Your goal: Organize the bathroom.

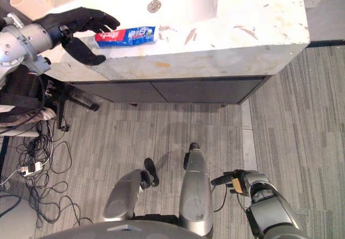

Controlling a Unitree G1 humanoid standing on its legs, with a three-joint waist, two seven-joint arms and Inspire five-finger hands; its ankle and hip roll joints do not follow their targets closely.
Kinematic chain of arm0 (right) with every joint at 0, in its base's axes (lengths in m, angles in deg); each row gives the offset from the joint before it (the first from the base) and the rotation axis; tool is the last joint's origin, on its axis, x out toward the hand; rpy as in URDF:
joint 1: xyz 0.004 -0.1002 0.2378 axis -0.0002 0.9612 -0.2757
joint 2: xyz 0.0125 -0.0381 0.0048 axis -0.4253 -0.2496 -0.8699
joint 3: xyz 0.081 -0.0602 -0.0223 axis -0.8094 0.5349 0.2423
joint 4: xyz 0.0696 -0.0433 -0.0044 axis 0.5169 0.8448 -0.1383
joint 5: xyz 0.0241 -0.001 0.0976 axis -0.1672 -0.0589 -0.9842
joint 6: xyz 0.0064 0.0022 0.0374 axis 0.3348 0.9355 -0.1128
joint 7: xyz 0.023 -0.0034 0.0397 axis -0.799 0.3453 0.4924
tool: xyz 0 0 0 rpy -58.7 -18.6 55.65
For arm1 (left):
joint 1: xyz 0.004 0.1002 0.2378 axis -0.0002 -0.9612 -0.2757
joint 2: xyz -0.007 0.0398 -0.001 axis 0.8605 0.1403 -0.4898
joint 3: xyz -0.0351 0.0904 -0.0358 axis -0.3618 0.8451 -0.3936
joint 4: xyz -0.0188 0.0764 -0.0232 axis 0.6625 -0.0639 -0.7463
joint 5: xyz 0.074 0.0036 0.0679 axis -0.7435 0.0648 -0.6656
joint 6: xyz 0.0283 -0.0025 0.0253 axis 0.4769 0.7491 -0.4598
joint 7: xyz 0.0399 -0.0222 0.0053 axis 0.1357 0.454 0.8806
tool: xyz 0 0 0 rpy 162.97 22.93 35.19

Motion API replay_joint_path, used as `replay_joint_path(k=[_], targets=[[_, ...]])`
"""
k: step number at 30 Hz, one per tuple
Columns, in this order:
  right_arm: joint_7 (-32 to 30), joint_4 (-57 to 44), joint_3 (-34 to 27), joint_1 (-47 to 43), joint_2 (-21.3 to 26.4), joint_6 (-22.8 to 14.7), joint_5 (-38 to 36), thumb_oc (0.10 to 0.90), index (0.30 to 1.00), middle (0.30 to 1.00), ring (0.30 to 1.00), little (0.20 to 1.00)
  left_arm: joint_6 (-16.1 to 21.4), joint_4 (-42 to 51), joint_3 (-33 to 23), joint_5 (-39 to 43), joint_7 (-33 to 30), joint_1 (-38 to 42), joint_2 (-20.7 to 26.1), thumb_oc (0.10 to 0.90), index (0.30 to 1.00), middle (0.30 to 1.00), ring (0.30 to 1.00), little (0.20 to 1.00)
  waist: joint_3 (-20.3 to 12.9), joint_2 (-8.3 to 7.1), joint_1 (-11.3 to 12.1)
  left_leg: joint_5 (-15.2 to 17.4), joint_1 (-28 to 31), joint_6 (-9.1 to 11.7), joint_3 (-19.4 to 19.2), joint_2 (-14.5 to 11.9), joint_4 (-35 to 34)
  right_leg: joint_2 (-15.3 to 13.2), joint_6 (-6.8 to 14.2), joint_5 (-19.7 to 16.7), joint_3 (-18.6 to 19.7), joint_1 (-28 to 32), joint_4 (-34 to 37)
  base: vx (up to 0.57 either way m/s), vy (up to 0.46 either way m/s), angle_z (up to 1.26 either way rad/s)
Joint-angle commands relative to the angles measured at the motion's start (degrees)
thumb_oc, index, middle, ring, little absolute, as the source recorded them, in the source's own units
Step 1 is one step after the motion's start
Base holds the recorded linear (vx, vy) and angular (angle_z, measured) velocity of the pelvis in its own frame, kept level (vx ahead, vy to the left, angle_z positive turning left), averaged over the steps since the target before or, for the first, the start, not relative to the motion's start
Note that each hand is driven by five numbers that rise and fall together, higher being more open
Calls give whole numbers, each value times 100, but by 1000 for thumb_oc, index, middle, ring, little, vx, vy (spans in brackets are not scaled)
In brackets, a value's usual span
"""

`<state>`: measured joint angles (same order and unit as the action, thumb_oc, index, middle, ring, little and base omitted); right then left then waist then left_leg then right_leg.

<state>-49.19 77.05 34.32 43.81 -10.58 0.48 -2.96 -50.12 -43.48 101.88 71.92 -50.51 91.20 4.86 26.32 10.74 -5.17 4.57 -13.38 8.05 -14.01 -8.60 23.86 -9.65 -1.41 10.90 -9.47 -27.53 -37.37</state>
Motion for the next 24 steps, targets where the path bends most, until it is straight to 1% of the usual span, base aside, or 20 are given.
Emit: replay_joint_path(k=[1, 7, 10, 16, 18, 19, 21, 24], targets=[[5, 100, -73, 179, 178, 140, -143, 800, 900, 900, 900, 900, 47, -145, -662, -193, -23, 548, 149, 400, 300, 300, 300, 300, -105, -23, -2, -1340, -511, -18, 59, -358, 375, -133, 382, -391, 176, 309, 819, -29, 37, -5], [1, 77, -84, 151, 227, 148, -183, 800, 900, 900, 900, 900, 56, -179, -605, -180, -35, 510, 188, 400, 300, 300, 300, 300, -61, 12, -9, -1330, -556, -33, 56, -340, 413, -167, 380, -383, 199, 243, 752, -11, 13, -3], [-10, 57, -103, 91, 233, 169, -194, 800, 900, 900, 900, 900, 66, -153, -673, -148, -119, 411, 190, 400, 300, 300, 300, 300, -22, 51, 0, -1312, -588, -56, 52, -291, 355, -187, 385, -391, 225, 167, 706, -36, 28, -1], [-88, 32, -87, 24, 218, 230, -246, 800, 900, 900, 900, 900, 100, -135, -743, -118, -211, 355, 191, 400, 300, 300, 300, 300, 4, 65, 15, -1316, -584, -60, 44, -250, 271, -188, 385, -416, 229, 148, 745, -11, 7, 0], [-104, 44, -95, 28, 210, 224, -263, 800, 900, 900, 900, 900, 0, -126, -799, 128, -393, 310, 184, 400, 300, 300, 300, 300, 1, 52, 22, -1319, -580, -51, 52, -253, 283, -178, 384, -421, 228, 165, 764, 0, 0, 0], [-122, 29, -93, 49, 204, 228, -278, 800, 900, 900, 900, 900, -150, -110, -864, 365, -513, 269, 174, 400, 300, 300, 300, 300, -7, 43, 24, -1322, -570, -46, 52, -253, 282, -169, 381, -422, 224, 185, 790, 0, 0, 0], [-180, 35, -91, 72, 170, 217, -348, 800, 900, 900, 900, 900, -412, -127, -1036, 1113, -861, 177, 59, 400, 300, 300, 300, 300, -35, 7, 25, -1308, -526, -41, 33, -266, 278, -143, 373, -420, 205, 245, 858, 0, 0, 0], [-335, 105, -178, 150, 92, 106, -448, 800, 900, 900, 900, 900, -341, -133, -1482, 1907, -1188, -119, -179, 400, 300, 300, 300, 300, -99, -87, 28, -1282, -434, -16, -4, -315, 441, -93, 338, -425, 139, 395, 1012, 0, 0, 0]])
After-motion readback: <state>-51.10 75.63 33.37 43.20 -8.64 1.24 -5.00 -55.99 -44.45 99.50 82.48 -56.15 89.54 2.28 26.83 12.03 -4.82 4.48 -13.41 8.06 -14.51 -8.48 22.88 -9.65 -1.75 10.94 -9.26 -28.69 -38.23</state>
